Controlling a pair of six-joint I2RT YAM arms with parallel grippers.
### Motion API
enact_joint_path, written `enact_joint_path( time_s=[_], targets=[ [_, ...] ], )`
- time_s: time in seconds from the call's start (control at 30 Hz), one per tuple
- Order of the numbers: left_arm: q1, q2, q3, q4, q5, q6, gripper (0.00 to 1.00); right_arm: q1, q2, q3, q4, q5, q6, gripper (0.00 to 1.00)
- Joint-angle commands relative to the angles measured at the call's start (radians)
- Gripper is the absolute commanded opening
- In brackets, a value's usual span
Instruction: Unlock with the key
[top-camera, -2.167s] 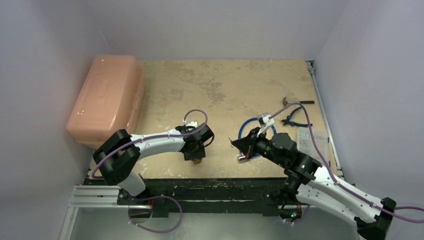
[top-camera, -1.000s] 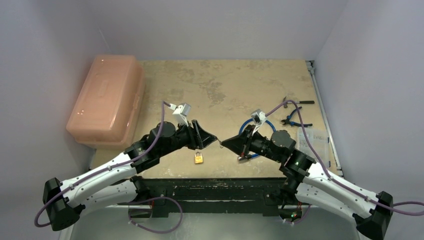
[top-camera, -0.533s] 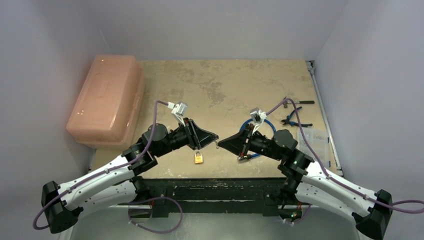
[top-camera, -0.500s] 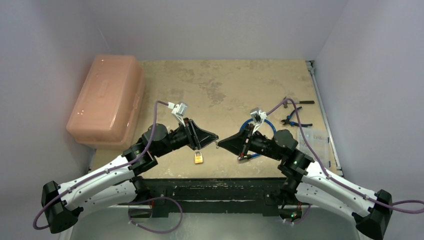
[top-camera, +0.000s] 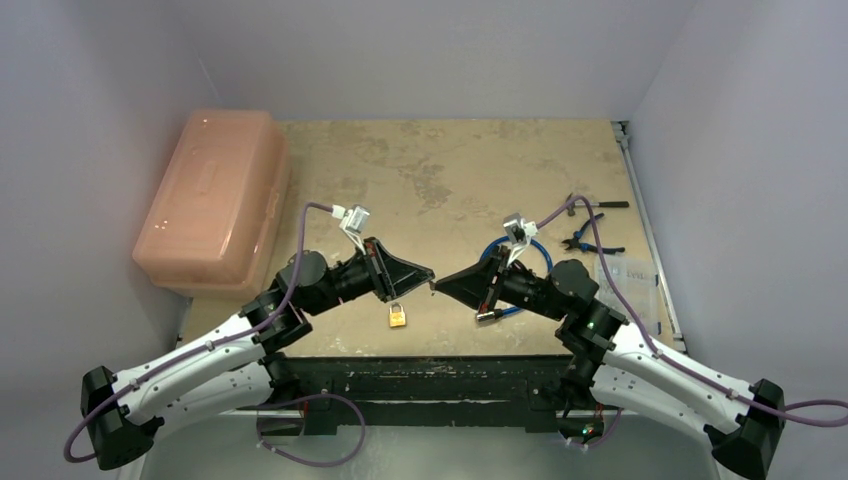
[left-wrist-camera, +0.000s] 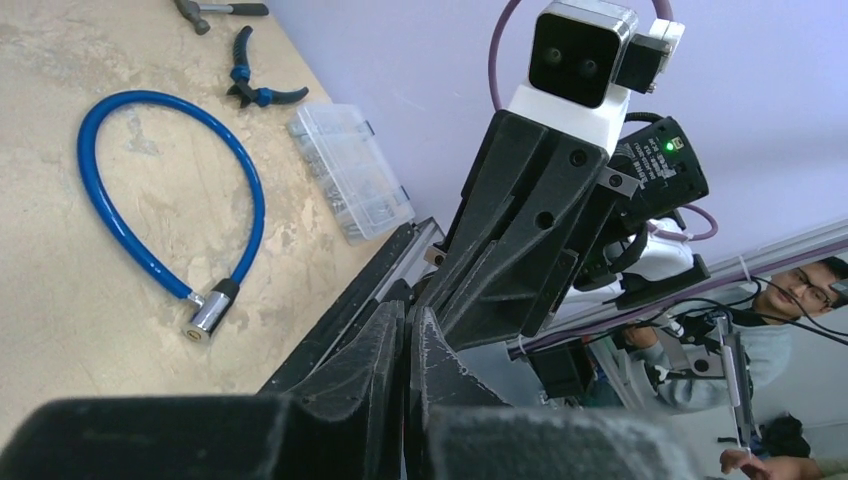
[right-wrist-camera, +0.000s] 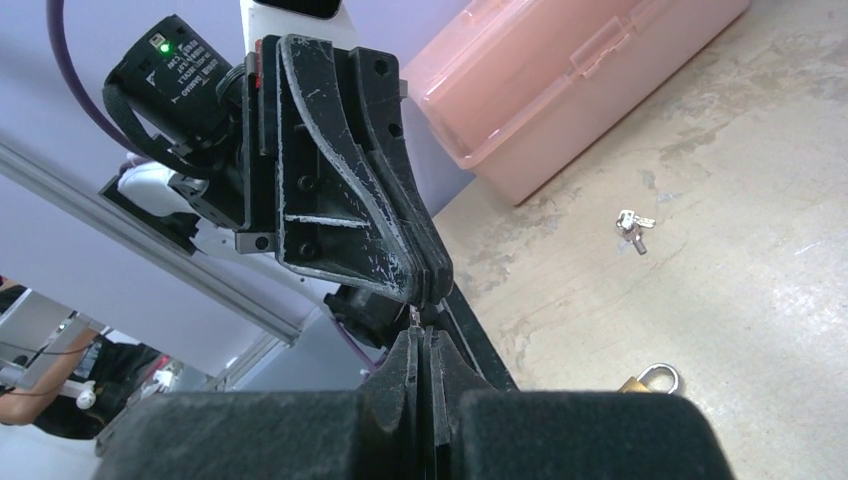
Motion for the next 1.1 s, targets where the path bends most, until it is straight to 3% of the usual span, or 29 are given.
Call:
enact_joint_path(
  time_s=[0.0,0.17,0.2,0.33,0.43,0.63,0.77,0.93,1.07],
  targets=[
    [-0.002,-0.009,-0.007,0.034,0.003,-0.014,0.0,0.0,-0.004,0.008,0.087,-0.022,0.02,0.0],
    [-0.003,-0.003,-0.009,0.013,-0.019,-0.024,0.0,0.0,0.021,0.007,0.12,-0.017,0.018,0.0],
    [-0.003,-0.001,-0.003,-0.005,-0.036,-0.03,0.0,0.0,0.027,0.014,0.107,-0.015,0.01,0.05],
    [-0.003,0.015,0.042,-0.169,-0.139,-0.076,0.0,0.0,0.042,0.066,0.004,0.017,-0.071,0.49],
    [-0.003,0.035,0.106,-0.333,-0.246,-0.107,0.0,0.0,0.034,0.107,-0.1,0.069,-0.158,0.59],
    [-0.003,0.097,0.227,-0.627,-0.453,-0.255,0.0,0.001,0.05,0.154,-0.219,0.118,-0.316,0.63],
    [-0.003,0.147,0.258,-0.741,-0.503,-0.395,0.0,0.003,0.091,0.156,-0.198,0.145,-0.375,0.62],
    [-0.003,0.178,0.27,-0.752,-0.492,-0.51,0.0,0.074,0.07,0.037,0.02,0.279,-0.546,0.61],
    [-0.001,0.215,0.318,-0.781,-0.468,-0.57,0.0,0.112,0.059,-0.087,0.281,0.289,-0.72,0.61]
  ],
)
